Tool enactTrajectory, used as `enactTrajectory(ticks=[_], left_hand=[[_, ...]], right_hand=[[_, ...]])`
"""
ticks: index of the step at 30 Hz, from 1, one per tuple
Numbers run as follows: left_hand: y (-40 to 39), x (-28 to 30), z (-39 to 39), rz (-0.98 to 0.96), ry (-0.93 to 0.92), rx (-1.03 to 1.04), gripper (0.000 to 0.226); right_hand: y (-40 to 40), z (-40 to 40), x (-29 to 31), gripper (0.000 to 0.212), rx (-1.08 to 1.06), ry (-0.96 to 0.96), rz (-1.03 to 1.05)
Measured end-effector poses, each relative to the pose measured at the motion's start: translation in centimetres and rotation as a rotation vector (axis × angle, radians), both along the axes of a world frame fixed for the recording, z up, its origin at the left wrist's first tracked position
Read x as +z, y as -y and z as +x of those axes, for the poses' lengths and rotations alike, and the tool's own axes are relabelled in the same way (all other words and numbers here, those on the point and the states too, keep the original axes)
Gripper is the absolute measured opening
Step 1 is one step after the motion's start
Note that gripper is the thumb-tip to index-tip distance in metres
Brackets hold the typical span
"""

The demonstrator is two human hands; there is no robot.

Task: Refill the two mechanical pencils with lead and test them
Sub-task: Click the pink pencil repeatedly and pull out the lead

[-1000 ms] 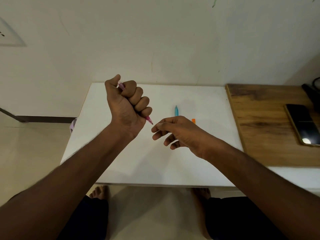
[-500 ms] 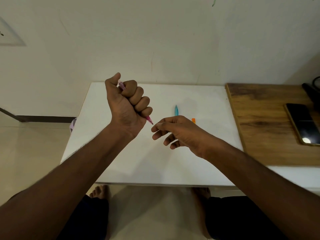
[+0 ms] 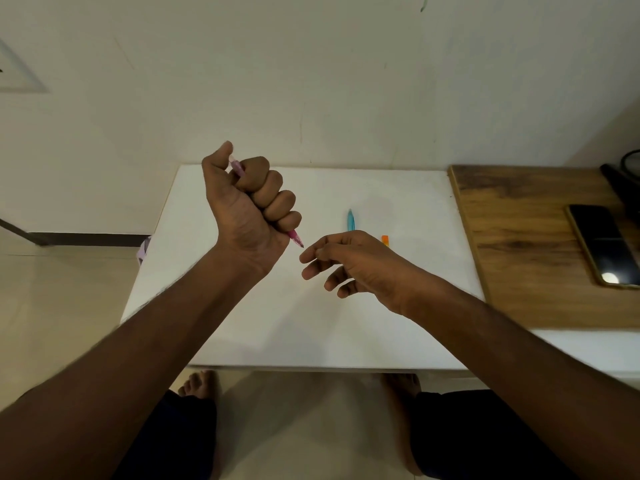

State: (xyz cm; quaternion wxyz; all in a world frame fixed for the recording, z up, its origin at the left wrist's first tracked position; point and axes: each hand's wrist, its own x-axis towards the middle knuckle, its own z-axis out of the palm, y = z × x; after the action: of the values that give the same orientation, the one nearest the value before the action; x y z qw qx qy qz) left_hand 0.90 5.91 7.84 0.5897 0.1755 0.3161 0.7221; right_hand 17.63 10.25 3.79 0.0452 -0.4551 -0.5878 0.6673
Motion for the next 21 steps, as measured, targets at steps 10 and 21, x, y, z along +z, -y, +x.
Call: enactTrajectory(ticks=[10,21], left_hand=[[0.02,0.08,-0.11,-0.011,0.008,-0.027,0.053],[0.1,0.45,-0.07,-0.027,-0.012,-0.02,0.051]], right_hand=[[0.15,0.2,0.54,0.03,-0.034,-0.02,-0.028],[0.32,0.15,0.66,0.031,-0.041,-0.013,-0.051]])
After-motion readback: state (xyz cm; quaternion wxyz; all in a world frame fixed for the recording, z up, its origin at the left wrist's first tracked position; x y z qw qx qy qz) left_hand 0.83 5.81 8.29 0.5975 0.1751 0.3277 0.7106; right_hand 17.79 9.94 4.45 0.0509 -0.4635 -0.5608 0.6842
